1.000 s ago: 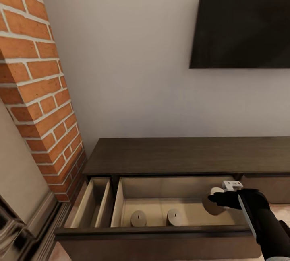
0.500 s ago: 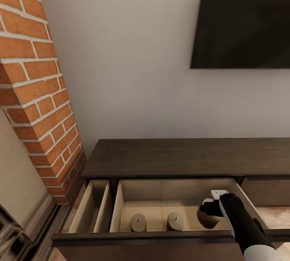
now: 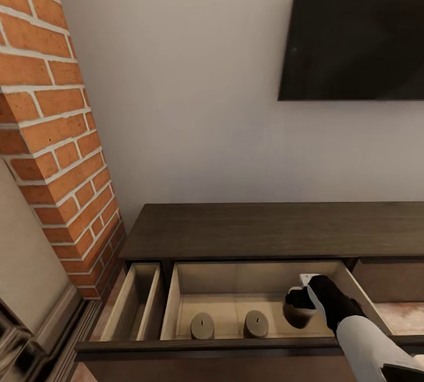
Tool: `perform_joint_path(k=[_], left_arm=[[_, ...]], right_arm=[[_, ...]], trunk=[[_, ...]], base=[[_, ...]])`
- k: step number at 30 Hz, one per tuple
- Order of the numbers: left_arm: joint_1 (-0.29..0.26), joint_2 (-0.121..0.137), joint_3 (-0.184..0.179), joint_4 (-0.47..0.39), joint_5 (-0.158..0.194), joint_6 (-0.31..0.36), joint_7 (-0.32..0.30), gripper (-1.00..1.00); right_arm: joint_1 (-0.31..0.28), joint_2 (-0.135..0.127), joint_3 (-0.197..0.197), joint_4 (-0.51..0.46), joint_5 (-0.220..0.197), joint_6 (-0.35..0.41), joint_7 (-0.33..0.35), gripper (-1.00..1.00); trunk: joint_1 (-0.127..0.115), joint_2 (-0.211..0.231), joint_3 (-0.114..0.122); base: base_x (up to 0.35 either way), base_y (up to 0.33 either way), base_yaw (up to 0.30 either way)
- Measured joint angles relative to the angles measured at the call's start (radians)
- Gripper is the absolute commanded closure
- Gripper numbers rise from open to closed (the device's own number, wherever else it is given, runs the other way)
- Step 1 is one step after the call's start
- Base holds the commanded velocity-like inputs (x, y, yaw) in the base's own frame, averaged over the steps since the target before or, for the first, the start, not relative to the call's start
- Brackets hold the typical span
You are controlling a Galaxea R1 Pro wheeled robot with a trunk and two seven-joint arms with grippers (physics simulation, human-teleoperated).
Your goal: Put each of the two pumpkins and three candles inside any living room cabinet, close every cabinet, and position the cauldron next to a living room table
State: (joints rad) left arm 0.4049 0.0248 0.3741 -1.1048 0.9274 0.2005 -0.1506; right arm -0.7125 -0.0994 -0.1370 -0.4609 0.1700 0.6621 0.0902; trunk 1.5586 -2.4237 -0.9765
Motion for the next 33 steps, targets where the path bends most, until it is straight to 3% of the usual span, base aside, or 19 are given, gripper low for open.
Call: perform_joint_path(k=[2, 8, 30, 33], left_arm=[[0.000, 0.000, 0.000, 0.000, 0.000, 0.000, 0.000, -1.00], [0.000, 0.000, 0.000, 0.000, 0.000, 0.000, 0.000, -1.00], [0.007, -0.001, 0.001, 0.002, 0.006, 0.007, 0.001, -1.00], [0.017, 0.000, 0.015, 0.001, 0.055, 0.005, 0.001, -1.00]], right_arm=[[-0.034, 0.000, 0.000, 0.082, 0.000, -0.044, -0.039, 1.00], [-0.055, 0.005, -0.001, 0.138, -0.002, -0.072, -0.067, 1.00], [-0.060, 0.005, 0.002, 0.145, -0.006, -0.085, -0.072, 1.00], [-0.060, 0.005, 0.002, 0.145, -0.006, -0.085, -0.072, 1.00]], trunk=[[0.000, 0.000, 0.000], [0.000, 0.000, 0.000], [0.000, 0.000, 0.000], [0.000, 0.000, 0.000]], base=[[0.000, 0.000, 0.000], [0.000, 0.000, 0.000], [0.000, 0.000, -0.017], [0.000, 0.000, 0.000]])
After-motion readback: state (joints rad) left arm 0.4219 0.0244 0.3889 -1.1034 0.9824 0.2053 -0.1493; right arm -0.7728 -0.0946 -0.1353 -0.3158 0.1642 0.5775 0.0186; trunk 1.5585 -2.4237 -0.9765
